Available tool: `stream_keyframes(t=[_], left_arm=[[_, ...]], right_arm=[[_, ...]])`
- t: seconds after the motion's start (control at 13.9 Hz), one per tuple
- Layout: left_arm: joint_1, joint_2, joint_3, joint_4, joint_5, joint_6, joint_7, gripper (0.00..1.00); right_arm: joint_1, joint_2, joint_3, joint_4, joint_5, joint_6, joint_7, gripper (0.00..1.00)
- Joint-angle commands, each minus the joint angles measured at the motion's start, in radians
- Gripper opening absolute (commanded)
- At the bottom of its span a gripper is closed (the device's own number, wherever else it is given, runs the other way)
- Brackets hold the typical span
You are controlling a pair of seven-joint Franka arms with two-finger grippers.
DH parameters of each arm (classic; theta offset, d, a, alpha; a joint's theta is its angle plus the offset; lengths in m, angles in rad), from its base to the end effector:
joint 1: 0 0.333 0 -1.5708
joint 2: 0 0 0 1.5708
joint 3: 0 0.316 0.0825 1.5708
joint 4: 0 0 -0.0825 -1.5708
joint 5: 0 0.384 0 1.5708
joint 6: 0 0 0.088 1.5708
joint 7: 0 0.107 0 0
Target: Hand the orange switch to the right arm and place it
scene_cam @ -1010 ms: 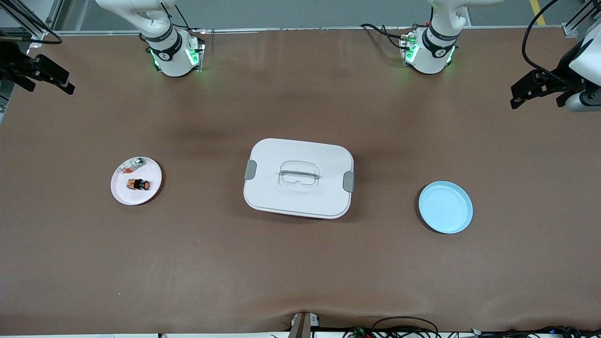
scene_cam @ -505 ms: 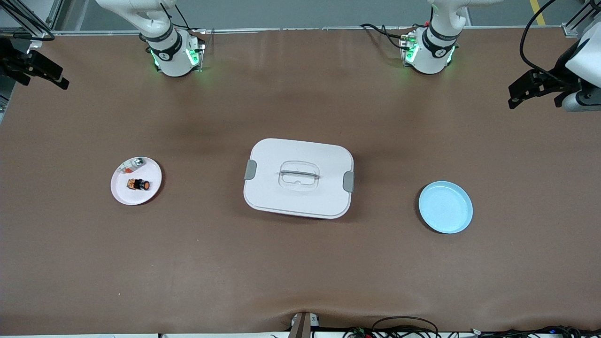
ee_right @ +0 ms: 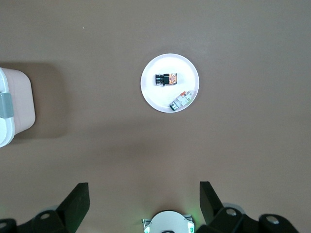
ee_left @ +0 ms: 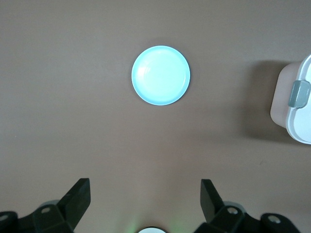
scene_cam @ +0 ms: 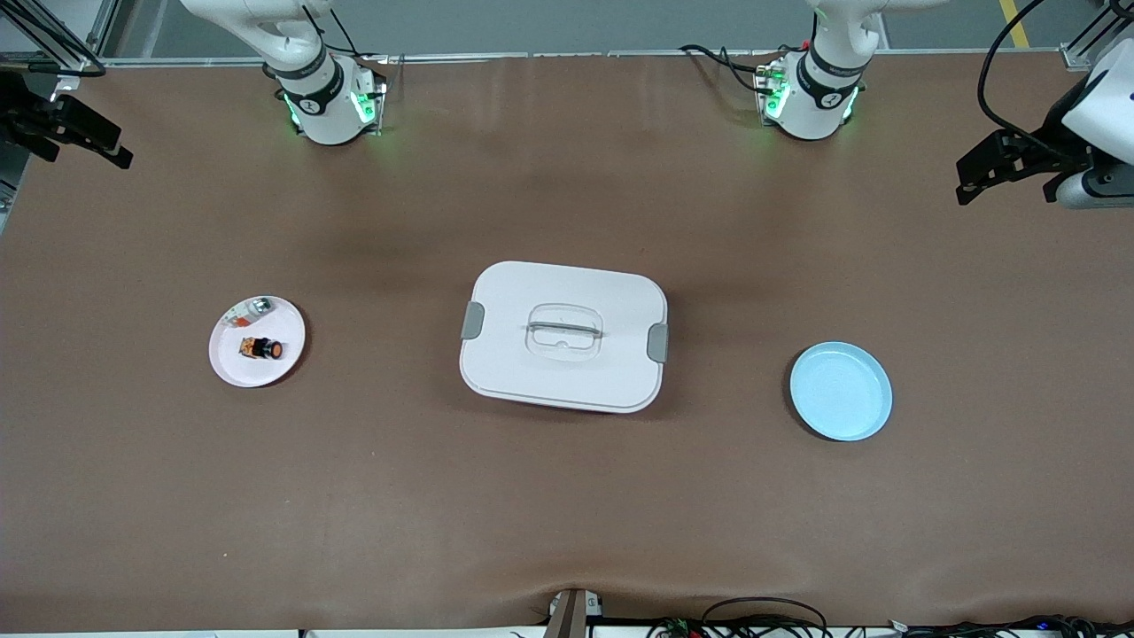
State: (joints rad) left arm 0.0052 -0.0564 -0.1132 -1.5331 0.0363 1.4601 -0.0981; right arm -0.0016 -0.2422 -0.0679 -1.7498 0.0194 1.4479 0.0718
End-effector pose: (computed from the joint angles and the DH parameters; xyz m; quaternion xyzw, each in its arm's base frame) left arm 0.5226 -0.0544 0.6628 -0.9997 0.0030 0.0062 0.0220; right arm 0.4627 -0.0342 0.6539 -0.9970 0.0684 0.0301 0.0177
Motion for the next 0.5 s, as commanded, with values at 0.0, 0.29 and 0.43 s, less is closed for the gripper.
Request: stream_keyframes(t=[0.0,0.29,0.43], left_arm=[[0.012,-0.008,-0.011,0.008,-0.006,0.0,0.008,1.0],[0.012,-0.014,-0.011,0.019,-0.007,-0.01,0.014,1.0],[0.009,-0.011,-0.013,0.019,-0.007,-0.012,0.006,1.0]], right_arm=[[-0.009,-0.002,0.005,0.009,-0.006,-0.008,-0.003,1.0],[-0.02,-0.002,0.002,0.016,-0.012,-0.011,-0.003,1.0],[-0.018,-0.002,0.003,0.016,-0.012,-0.011,-0.003,1.0]])
